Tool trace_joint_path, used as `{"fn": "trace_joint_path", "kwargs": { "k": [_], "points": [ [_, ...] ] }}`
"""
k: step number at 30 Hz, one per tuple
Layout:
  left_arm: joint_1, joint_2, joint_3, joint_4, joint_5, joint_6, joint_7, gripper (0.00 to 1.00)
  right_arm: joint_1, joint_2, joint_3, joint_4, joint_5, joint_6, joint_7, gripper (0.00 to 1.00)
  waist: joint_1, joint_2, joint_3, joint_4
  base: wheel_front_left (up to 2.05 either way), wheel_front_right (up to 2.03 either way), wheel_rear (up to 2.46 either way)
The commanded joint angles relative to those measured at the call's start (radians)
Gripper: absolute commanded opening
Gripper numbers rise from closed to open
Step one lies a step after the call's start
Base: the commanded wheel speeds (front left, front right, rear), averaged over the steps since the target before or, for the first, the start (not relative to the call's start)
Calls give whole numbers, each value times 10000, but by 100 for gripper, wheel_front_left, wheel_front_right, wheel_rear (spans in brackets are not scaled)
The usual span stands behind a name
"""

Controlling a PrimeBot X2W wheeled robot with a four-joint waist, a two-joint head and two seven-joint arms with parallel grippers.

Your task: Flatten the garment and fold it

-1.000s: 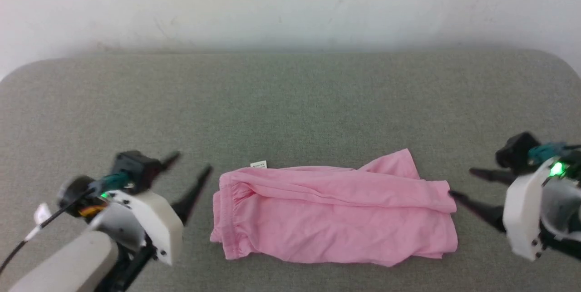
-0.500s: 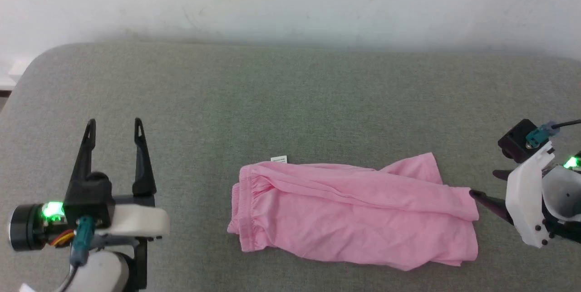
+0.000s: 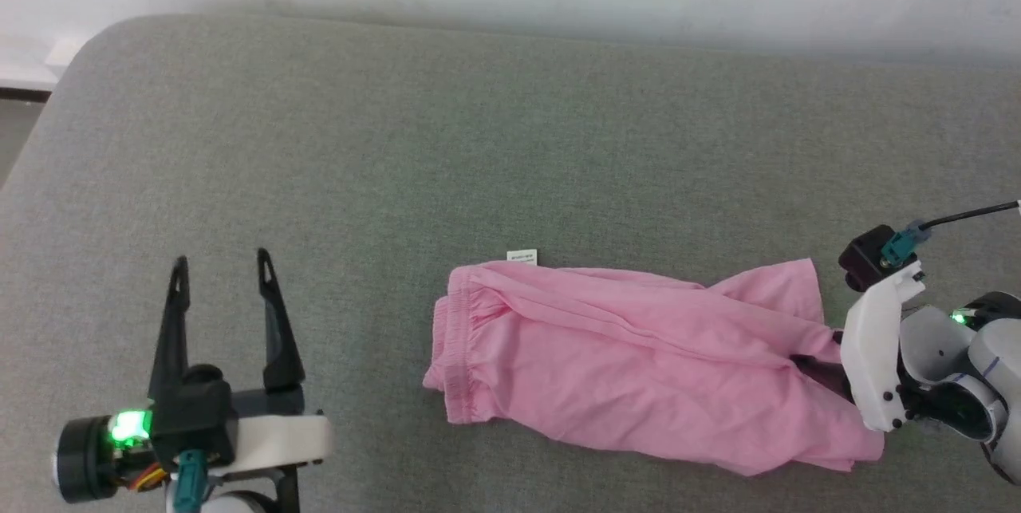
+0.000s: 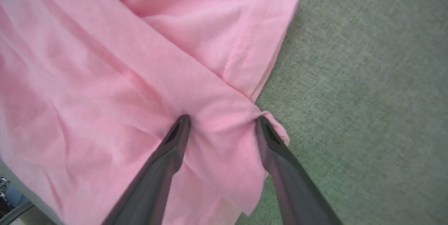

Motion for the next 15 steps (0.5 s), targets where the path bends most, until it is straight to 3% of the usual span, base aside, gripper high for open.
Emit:
{"fn": "trace_joint_path", "kwargs": {
  "k": [1, 5, 6, 7, 15],
  "points": [
    [131, -132, 83, 12, 96, -88, -46, 100, 292, 205, 181, 146, -7, -7, 34, 100, 0, 0, 150, 125, 0, 0, 0],
    [298, -706, 430, 36, 452, -656, -46, 100, 408, 474, 588, 299, 79, -7, -53, 100, 0, 0, 196, 129, 0, 0, 0],
    [342, -805, 525, 15, 533, -778, -46, 100, 365, 474, 659, 273, 57, -7, -132, 41, 0, 0, 195, 98, 0, 0, 0],
    [380, -894, 604, -5, 607, -908, -46, 100, 309, 445, 706, 244, 33, -7, -242, 0, 0, 0, 187, 72, 0, 0, 0],
    [592, -1304, 1190, -87, 1092, -1610, -47, 100, -201, -142, 755, -536, 68, -7, -1155, 0, 0, 0, -173, -416, 0, 0, 0]
  ]
}}
